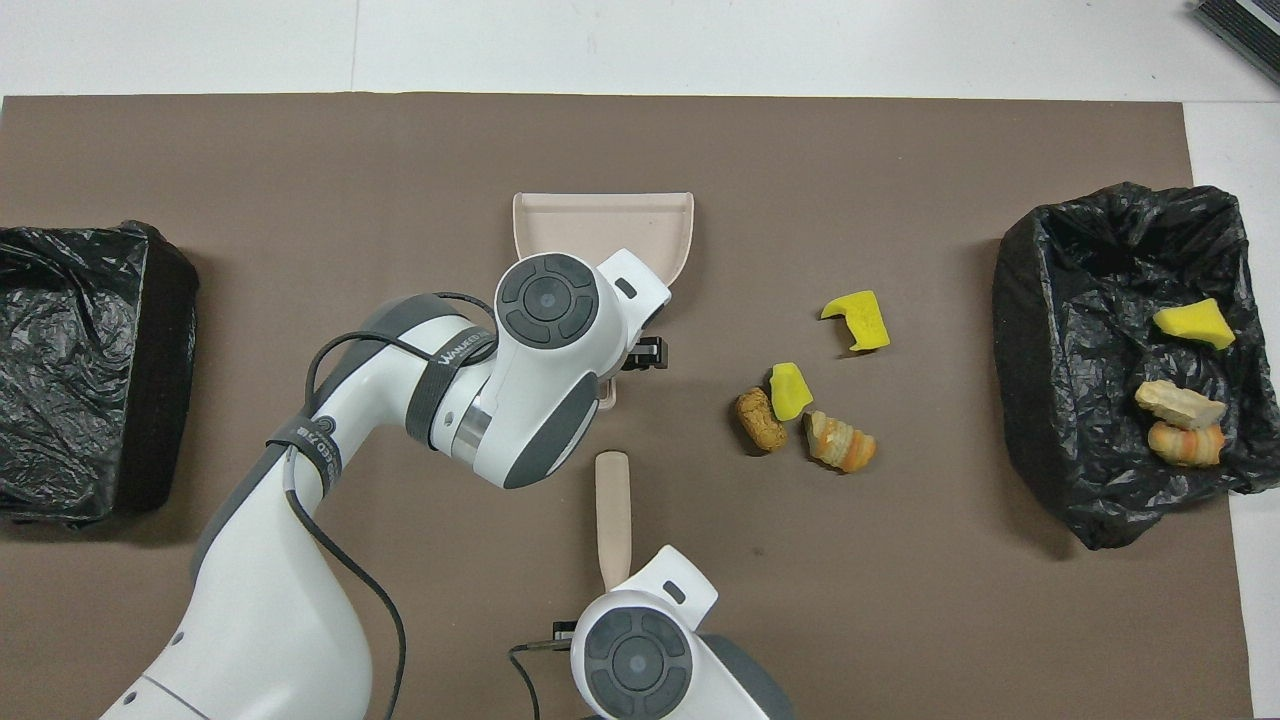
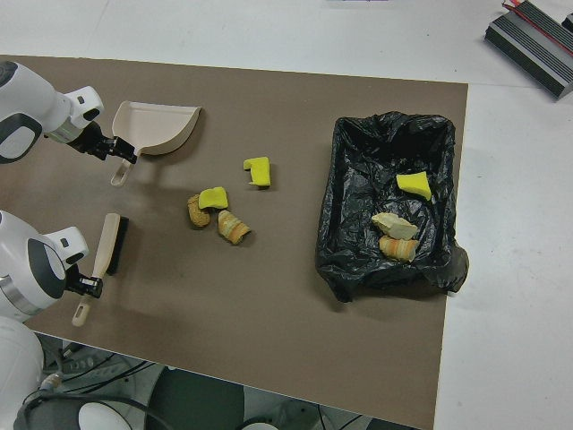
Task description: Sweep and dump trash in bin
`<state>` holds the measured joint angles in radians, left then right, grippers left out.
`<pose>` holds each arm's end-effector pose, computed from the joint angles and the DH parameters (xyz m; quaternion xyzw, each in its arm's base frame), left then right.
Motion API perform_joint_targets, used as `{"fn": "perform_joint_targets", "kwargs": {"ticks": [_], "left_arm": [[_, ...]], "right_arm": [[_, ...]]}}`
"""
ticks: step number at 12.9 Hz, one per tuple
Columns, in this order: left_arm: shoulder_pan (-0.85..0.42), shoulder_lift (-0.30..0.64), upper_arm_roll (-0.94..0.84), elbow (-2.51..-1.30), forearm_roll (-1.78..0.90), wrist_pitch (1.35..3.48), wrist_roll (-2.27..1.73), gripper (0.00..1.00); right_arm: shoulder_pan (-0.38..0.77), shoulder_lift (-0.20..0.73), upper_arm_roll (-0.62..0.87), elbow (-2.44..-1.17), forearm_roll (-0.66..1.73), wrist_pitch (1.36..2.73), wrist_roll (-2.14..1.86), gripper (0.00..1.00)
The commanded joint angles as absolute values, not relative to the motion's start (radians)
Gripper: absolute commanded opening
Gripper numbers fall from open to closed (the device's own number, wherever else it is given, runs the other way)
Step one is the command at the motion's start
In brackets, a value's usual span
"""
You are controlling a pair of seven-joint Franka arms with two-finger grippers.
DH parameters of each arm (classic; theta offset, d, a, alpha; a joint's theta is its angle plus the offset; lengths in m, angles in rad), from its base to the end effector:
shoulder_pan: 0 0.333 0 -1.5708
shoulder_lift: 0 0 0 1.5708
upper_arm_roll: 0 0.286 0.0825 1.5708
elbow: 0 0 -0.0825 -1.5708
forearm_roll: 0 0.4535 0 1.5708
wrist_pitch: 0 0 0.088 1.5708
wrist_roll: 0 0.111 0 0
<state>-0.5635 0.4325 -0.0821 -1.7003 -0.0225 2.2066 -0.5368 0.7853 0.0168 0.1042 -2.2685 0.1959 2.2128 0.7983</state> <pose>0.5756 -0.4300 0.2830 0.9980 -0.0436 0.0165 0.0428 0.3497 0.4427 0.2662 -0.9962 0.0159 0.0815 0.0242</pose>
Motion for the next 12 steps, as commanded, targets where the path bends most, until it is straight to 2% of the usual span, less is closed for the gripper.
{"fn": "perform_joint_targets", "kwargs": {"ticks": [1, 2, 3, 4, 5, 6, 7, 10, 12], "left_arm": [[-0.578, 0.420, -0.066, -1.727, -0.029, 2.218, -0.548, 0.72], [-0.577, 0.420, -0.064, -1.721, -0.029, 2.211, -0.548, 0.50], [-0.575, 0.419, -0.063, -1.715, -0.029, 2.207, -0.548, 0.42], [-0.574, 0.419, -0.057, -1.712, -0.022, 2.201, -0.548, 0.40], [-0.571, 0.417, -0.054, -1.700, -0.008, 2.180, -0.548, 0.32], [-0.569, 0.417, -0.054, -1.691, 0.001, 2.169, -0.548, 0.13], [-0.568, 0.419, -0.055, -1.690, 0.002, 2.169, -0.548, 0.00], [-0.549, 0.410, -0.054, -1.677, 0.104, 2.168, -0.514, 0.00], [-0.503, 0.348, -0.054, -1.686, 0.123, 2.133, -0.322, 0.00]], "right_arm": [[0.688, -0.052, 0.103, -2.252, 0.201, 2.099, 0.799, 0.00], [0.642, -0.075, 0.103, -2.252, 0.196, 2.062, 0.776, 0.00], [0.588, -0.096, 0.103, -2.250, 0.195, 2.021, 0.729, 0.00], [0.534, -0.113, 0.101, -2.250, 0.190, 2.002, 0.685, 0.00], [0.487, -0.115, 0.101, -2.247, 0.149, 2.000, 0.657, 0.00], [0.442, -0.110, 0.103, -2.244, 0.088, 2.000, 0.638, 0.00], [0.404, -0.107, 0.104, -2.240, 0.048, 2.000, 0.629, 0.00], [0.304, -0.115, 0.103, -2.214, -0.012, 1.953, 0.585, 0.00], [0.244, -0.141, 0.104, -2.253, -0.077, 1.936, 0.490, 0.00]]}}
